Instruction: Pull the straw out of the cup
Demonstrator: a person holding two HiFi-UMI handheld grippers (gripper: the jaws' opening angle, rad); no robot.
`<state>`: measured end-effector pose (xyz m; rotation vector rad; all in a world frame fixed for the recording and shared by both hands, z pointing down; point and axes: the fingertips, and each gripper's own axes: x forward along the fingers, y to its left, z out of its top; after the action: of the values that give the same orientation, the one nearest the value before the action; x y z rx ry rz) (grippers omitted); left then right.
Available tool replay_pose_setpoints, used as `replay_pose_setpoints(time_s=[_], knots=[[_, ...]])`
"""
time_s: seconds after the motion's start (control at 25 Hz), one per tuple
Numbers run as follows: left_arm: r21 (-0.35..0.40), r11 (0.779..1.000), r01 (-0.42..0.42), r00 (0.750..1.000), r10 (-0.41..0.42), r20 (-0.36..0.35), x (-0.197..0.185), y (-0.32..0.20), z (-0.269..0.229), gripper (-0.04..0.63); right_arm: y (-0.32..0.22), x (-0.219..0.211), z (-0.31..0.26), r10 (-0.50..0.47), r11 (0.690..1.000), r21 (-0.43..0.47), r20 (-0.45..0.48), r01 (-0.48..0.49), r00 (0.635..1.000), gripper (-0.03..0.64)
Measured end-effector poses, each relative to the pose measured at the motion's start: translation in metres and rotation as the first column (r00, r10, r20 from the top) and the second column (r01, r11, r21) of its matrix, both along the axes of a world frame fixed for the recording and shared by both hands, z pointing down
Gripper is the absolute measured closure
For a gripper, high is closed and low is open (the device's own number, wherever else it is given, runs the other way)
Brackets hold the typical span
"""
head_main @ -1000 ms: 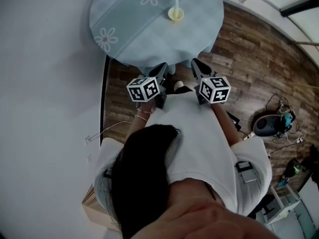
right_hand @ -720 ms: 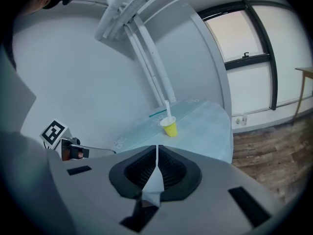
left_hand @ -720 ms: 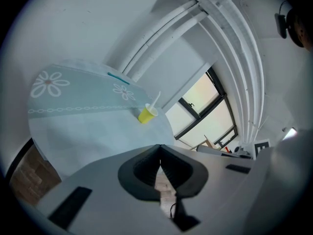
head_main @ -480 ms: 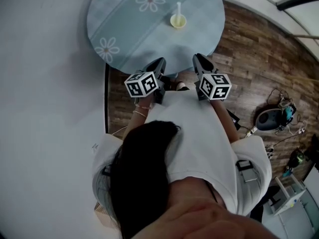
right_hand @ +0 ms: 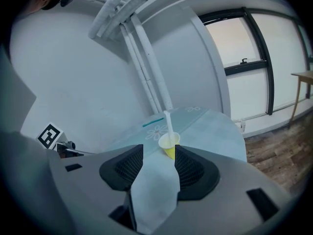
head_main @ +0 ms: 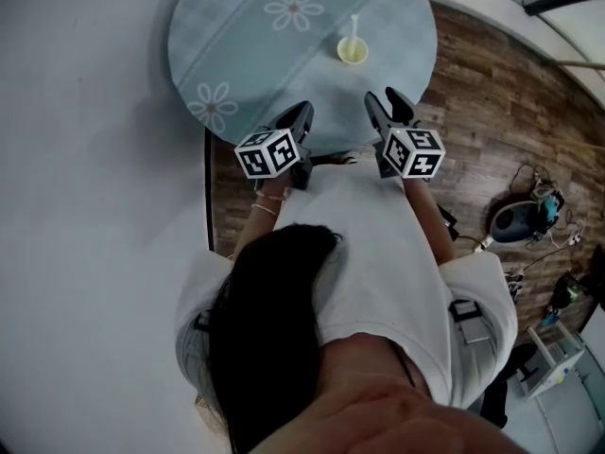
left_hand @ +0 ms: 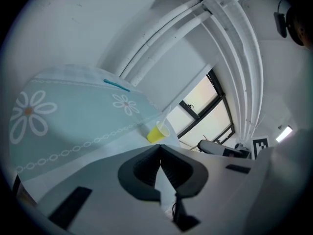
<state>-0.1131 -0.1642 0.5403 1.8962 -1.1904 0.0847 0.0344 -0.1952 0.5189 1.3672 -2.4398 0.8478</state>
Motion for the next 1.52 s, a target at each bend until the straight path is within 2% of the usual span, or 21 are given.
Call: replay_pose_setpoints(time_s=[0.24, 0.6, 0.76, 1.04, 1.52], knots=[[-0.014, 1.000, -0.008, 1.000, 0.008, 0.013, -0.021, -0.012, 0.006, 0.588, -0.032, -0.006, 0.002, 0.045, 0.999, 0.011, -0.016, -0.045, 0.999, 0.425], [-0.041, 0.999, 0.003, 1.000, -0.002, 0.019, -0.042, -0.016, 0.012, 0.588, -0.071, -0.031, 0.008, -0.039, 0.999, 0.010, -0.071, 0.040, 0.997, 0.425], [-0.058, 0.998, 0.019, 1.000, -0.019, 0.012, -0.050, -0.015, 0.019, 0.588, -0.091, -0.035, 0.013, -0.024, 1.000, 0.010, -0.087, 0.025, 0.996, 0.425], [-0.071, 0.997, 0.006, 1.000, -0.005, 0.013, -0.052, -0.016, 0.023, 0.588, -0.117, -0.040, 0.019, -0.007, 1.000, -0.005, -0.085, 0.007, 0.996, 0.425], [-0.097, 0.995, -0.029, 0.999, 0.031, 0.022, -0.052, -0.013, 0.027, 0.588, -0.149, -0.052, 0.032, -0.013, 0.999, -0.053, -0.133, 0.006, 0.991, 0.425]])
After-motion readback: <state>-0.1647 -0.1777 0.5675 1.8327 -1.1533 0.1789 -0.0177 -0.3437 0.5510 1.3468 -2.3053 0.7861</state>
